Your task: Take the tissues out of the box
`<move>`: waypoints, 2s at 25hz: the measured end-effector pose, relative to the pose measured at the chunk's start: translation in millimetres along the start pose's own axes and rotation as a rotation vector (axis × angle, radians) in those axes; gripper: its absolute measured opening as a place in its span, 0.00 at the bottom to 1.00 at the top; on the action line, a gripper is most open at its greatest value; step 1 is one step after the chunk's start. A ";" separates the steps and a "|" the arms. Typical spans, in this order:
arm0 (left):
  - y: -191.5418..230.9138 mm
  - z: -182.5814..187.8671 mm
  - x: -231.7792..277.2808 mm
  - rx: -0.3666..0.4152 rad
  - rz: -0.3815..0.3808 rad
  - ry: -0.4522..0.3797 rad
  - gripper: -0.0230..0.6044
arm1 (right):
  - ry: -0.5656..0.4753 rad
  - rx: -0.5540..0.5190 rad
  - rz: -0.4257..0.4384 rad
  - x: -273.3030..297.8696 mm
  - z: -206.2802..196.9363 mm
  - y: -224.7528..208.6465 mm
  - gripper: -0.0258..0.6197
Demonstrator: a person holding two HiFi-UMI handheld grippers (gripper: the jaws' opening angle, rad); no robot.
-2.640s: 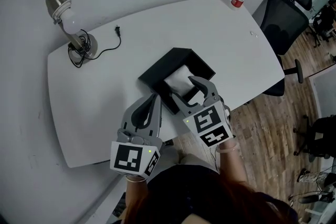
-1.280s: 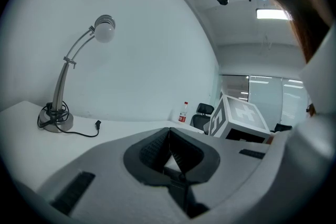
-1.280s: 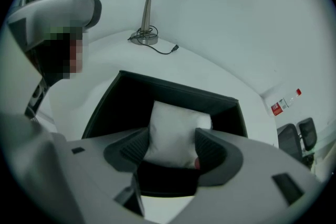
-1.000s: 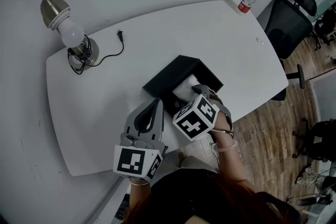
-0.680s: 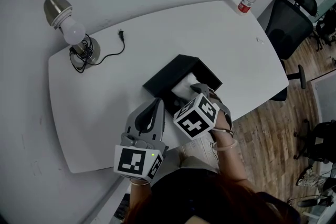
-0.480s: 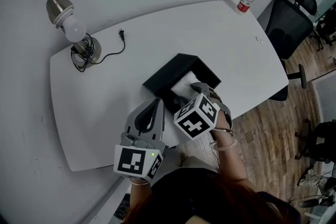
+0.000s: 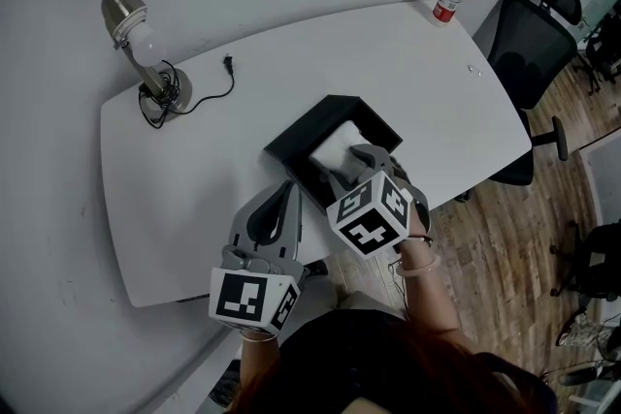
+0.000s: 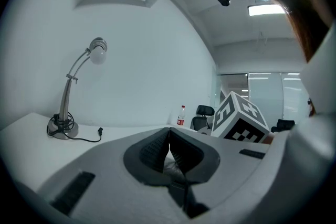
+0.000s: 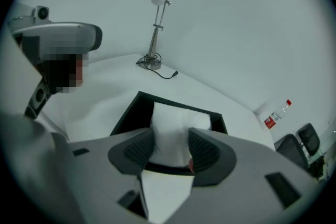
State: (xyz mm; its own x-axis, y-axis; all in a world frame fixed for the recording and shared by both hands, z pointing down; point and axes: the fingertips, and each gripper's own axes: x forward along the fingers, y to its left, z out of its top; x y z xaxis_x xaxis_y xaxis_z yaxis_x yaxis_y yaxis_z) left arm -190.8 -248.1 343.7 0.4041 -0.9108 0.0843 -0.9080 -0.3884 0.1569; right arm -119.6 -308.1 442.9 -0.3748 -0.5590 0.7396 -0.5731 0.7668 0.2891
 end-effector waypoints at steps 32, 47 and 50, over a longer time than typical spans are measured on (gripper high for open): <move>-73.6 19.6 -62.9 0.087 0.051 -0.072 0.08 | -0.385 0.062 -0.121 -119.0 8.4 3.1 0.37; -119.2 23.3 -87.5 0.119 0.078 -0.096 0.08 | -0.488 0.075 -0.115 -172.3 -13.9 10.1 0.36; -126.5 23.4 -91.8 0.125 0.084 -0.099 0.08 | -0.506 0.075 -0.113 -181.9 -18.0 11.4 0.36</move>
State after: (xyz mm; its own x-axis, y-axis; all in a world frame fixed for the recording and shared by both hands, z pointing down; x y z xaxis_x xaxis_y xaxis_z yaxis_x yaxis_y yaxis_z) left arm -115.6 -118.6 293.1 0.3188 -0.9478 -0.0059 -0.9474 -0.3188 0.0294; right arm -44.9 -192.0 322.6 -0.6020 -0.7338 0.3148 -0.6740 0.6784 0.2923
